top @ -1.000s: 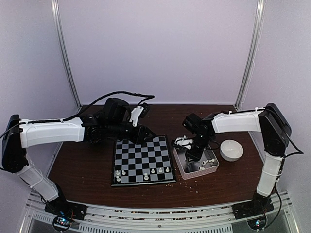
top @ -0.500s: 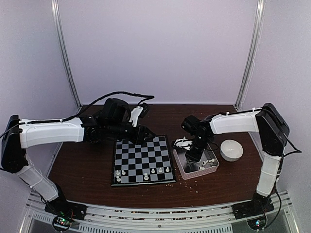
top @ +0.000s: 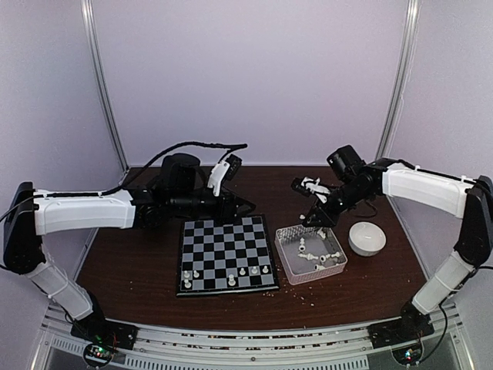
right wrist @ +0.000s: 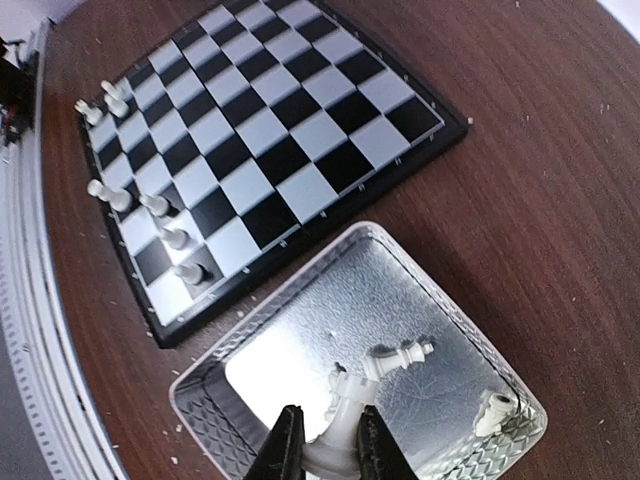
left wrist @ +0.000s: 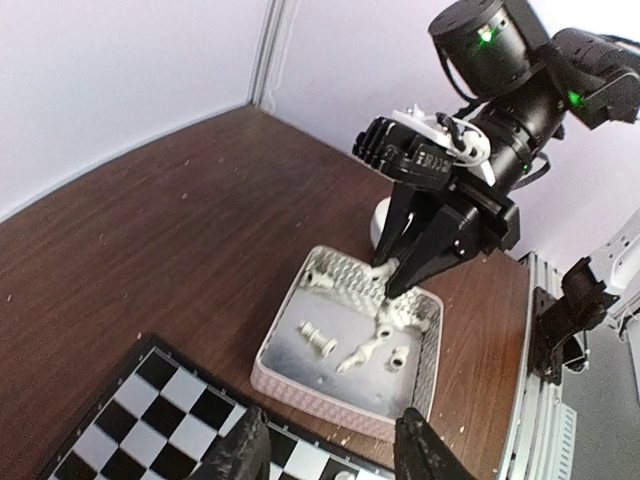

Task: Set up the chess pieces on the board
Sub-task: Pick up the chess piece from the storage box, then place the chess piece on the chessboard.

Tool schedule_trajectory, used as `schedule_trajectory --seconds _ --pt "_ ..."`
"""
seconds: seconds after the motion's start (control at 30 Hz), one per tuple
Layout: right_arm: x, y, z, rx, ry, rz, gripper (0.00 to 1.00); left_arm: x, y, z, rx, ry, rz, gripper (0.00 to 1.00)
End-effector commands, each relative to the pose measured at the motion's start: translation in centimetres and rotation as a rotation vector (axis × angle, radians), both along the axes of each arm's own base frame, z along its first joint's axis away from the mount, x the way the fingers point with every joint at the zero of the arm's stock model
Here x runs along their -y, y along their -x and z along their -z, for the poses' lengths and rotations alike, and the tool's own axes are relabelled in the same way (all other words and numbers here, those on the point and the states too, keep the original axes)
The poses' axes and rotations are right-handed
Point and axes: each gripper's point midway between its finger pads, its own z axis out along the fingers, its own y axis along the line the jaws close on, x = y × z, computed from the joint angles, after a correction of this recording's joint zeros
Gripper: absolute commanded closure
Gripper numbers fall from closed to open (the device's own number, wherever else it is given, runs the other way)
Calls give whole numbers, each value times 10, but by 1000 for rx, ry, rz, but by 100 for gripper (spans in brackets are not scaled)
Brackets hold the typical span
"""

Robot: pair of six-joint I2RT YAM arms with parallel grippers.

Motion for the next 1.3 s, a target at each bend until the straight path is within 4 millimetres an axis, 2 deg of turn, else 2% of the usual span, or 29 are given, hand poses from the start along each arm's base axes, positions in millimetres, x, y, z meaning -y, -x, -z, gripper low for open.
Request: schedule_trajectory --seconds 0.0,0.17,0.27,0.43,0.6,0.93,1.27 --pt "-20 37 -42 -81 -280 -155 85 35 4 -54 165 248 153 57" --pt "-28 62 -91 -74 -433 -254 83 63 23 -81 200 432 371 56" --pt "-30 73 -108 -99 -470 -295 83 70 43 -90 243 504 525 56" --pt "-32 84 -112 -116 -472 -338 82 80 49 -87 190 519 610 56" --pt "-36 90 -112 -116 -465 -358 82 96 55 -72 111 453 674 55" --pt "-36 92 -121 -102 -479 -369 82 105 65 -44 32 344 717 54" --pt "-37 91 -125 -90 -485 -366 82 111 71 -36 6 320 746 65"
